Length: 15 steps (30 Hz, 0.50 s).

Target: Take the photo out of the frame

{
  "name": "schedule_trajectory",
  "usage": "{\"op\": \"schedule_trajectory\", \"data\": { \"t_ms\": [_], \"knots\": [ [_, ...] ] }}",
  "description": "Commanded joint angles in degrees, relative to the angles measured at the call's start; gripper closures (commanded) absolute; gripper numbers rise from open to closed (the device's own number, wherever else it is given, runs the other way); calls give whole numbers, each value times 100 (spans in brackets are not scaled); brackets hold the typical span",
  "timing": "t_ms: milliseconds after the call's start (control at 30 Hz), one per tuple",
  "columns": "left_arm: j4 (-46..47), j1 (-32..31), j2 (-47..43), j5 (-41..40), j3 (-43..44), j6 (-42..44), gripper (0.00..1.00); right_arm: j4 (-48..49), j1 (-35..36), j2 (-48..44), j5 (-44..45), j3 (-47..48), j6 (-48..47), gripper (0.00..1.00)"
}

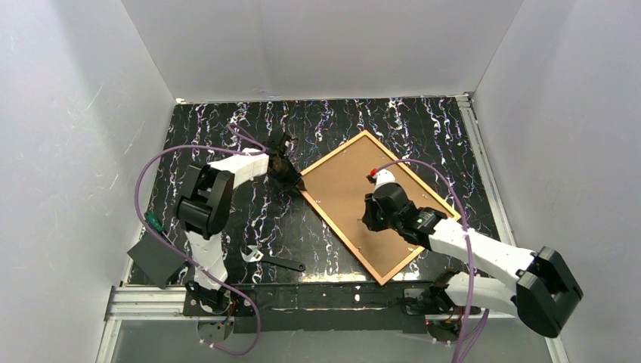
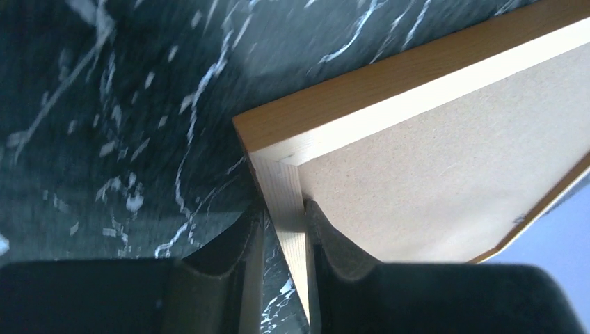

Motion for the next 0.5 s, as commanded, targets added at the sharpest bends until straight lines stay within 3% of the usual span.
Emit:
{"op": "schedule_trajectory", "data": {
  "t_ms": [0, 67, 233, 467],
  "knots": [
    [-254, 288, 824, 1036, 470, 1388, 100, 898, 34, 660, -202, 541, -465, 99],
    [-261, 375, 1155, 1303, 737, 1259, 100, 1073, 40, 1012, -231, 772, -551, 99],
    [878, 395, 1577, 1998, 668, 559, 100, 1310, 76, 1784, -262, 1453, -690, 99],
    [214, 437, 1488, 1895, 735, 1036, 100, 1621, 250, 2709, 172, 2149, -1019, 99]
  ]
}}
